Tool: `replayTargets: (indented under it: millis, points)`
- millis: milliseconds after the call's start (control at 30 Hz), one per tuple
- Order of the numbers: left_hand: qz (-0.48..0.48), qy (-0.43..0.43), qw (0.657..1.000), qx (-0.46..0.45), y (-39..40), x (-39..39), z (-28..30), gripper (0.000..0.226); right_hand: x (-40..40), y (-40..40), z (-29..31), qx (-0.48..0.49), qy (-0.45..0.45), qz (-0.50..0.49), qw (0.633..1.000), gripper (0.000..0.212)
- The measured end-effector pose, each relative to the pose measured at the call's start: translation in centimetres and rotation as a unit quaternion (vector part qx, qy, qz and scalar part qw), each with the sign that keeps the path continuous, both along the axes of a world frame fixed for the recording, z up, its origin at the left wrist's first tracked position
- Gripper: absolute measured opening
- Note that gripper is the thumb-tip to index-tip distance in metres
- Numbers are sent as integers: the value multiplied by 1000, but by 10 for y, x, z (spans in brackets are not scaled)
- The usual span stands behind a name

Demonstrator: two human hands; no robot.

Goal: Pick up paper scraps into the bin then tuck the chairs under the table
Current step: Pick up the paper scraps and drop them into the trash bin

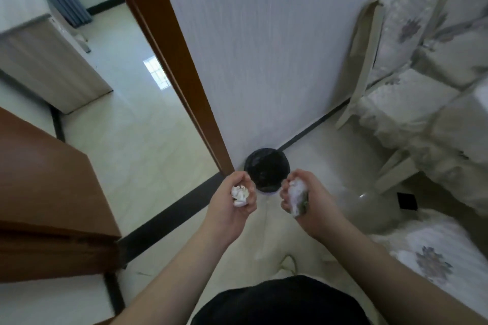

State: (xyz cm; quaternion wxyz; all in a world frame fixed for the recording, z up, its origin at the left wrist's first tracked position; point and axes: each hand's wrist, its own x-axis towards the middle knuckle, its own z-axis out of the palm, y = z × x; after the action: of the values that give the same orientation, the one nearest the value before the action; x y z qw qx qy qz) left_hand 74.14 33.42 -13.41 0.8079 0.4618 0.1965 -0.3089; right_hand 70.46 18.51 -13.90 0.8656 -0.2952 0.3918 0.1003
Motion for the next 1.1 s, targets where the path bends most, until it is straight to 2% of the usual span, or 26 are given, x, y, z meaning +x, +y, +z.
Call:
replayTargets:
  millis: [233,367,533,633,733,900,1000,1100]
  points:
    - [-13,25,999,41,-18,77,-17,19,70,-30,-20,5,-23,-89,996,20]
    - [-35,45,998,33,-20,132,-35,21,113,-35,-35,13,-16,-116,993,17]
    - [-149,33,988,26,-24,198,-54,14,162,-32,-43,0,-53,-54,997,14]
    - [-181,53,982,15,-34,232,-70,12,183,-43,-47,-30,-50,-41,997,21]
    - [-181,105,978,22,-50,253,-94,14,198,-59,-58,-45,-40,-70,996,24]
    - [-172,101,979,51,-84,291,-143,18,216,-79,-112,27,8,-145,989,15]
    - [-140,99,985,24,-103,315,-179,20,225,-87,-156,51,42,-125,990,19]
    - [-124,129,983,35,-120,317,-221,22,234,-99,-196,49,52,-71,995,20]
